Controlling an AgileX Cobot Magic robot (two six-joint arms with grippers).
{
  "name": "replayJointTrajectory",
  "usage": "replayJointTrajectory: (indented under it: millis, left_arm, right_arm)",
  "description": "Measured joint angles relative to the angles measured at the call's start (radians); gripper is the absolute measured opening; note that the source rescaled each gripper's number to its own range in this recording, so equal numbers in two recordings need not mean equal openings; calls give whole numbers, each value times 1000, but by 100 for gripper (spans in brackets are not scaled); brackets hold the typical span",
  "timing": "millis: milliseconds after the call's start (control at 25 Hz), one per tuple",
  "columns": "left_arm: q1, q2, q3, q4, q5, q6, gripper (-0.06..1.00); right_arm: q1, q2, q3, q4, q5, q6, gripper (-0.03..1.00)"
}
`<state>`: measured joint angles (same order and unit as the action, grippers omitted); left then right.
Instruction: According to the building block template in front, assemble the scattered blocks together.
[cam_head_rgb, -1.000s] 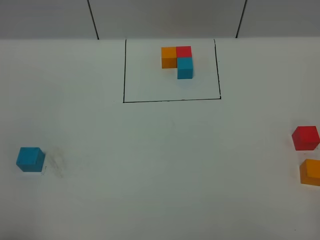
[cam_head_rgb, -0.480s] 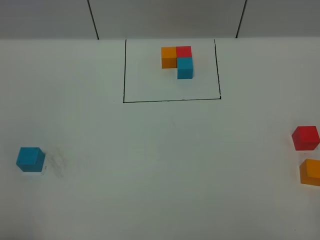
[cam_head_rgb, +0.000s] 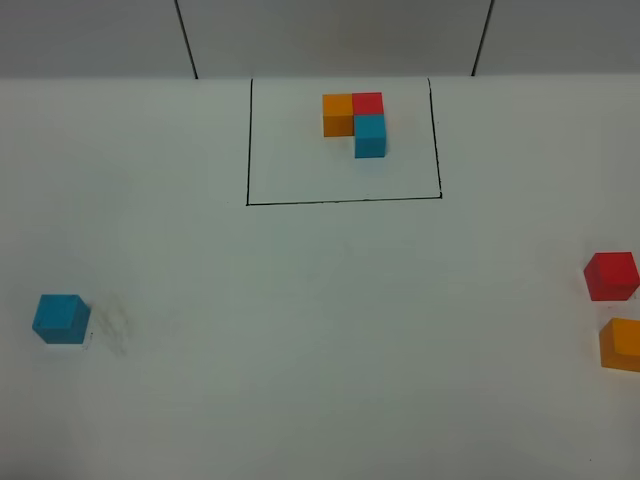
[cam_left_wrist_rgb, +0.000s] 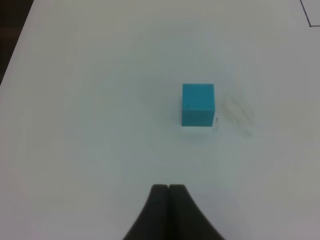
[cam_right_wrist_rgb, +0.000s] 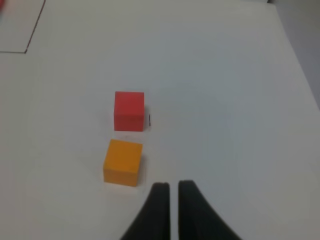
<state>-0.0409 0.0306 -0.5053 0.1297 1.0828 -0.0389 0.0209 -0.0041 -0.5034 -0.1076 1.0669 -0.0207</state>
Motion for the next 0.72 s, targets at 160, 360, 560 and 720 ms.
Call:
replayJointTrajectory:
  millis: [160, 360, 560, 720]
  left_arm:
    - [0, 0, 0, 0, 0, -1, 0]
    - [0, 0, 0, 0, -3, -1, 0]
    - [0, 0, 0, 3, -7, 0, 2]
    - [0, 0, 0, 3, -7, 2, 19]
  right_arm:
    - [0, 0, 0, 0, 0, 0, 0]
    - [0, 0, 0, 0, 0, 0, 0]
    - [0, 0, 0, 0, 0, 0, 0]
    - [0, 0, 0, 0, 0, 0, 0]
